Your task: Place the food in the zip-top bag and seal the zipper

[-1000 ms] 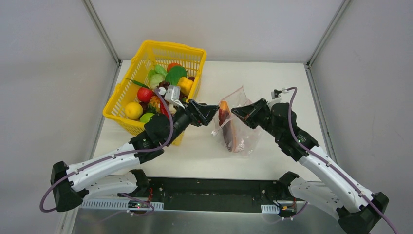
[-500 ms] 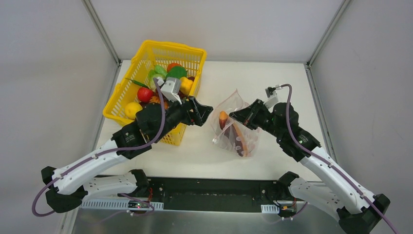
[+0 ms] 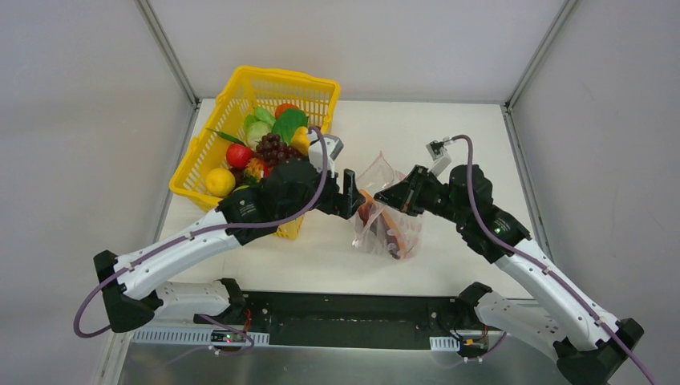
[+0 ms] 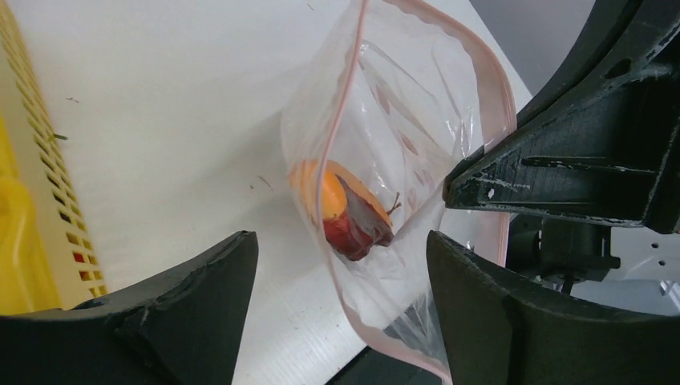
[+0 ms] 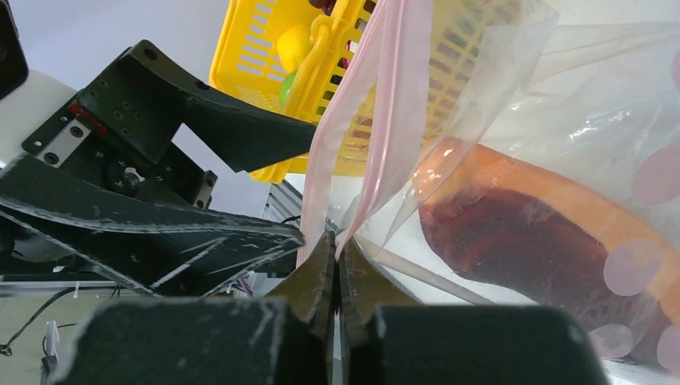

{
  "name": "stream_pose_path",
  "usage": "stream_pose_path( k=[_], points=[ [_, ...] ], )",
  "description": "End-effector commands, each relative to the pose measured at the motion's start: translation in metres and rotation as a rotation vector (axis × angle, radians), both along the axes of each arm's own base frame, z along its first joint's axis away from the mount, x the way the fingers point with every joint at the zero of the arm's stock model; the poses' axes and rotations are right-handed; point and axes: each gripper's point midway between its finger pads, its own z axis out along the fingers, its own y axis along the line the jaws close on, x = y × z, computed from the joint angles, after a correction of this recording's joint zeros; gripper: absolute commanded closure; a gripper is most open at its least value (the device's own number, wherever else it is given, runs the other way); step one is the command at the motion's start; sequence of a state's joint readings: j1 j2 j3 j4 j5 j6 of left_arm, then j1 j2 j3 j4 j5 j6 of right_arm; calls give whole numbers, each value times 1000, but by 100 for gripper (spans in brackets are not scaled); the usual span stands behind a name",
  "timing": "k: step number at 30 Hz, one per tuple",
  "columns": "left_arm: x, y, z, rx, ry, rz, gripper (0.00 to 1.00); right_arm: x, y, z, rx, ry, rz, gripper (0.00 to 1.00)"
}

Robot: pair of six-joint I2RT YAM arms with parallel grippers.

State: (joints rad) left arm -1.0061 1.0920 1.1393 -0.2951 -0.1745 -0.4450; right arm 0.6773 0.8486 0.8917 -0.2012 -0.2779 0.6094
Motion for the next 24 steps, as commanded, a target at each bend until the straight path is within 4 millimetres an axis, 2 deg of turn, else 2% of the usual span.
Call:
stream_pose_path(
  k=[1,5,9,13,17,20,24],
  points=[
    [-4,-14,4,25,30,-76,27,-3,2,20,24,-52,31,100],
    [4,-5,-5,52,29,-7,50,-5,-1,23,7,-40,29,100],
    [11,4,-3,58,-7,40,81,-1,-13,10,-114,51,-29,98],
    [18,9,-9,100,-8,73,99,-8,-28,-2,-225,140,-66,97],
    [25,17,-13,111,-17,134,100,-14,-62,-11,-396,207,-157,98],
    [28,16,-8,71,-31,142,100,-13,-86,-9,-486,205,-241,98],
    [25,-1,2,29,-42,67,100,-14,-90,-11,-526,222,-238,100]
  ],
)
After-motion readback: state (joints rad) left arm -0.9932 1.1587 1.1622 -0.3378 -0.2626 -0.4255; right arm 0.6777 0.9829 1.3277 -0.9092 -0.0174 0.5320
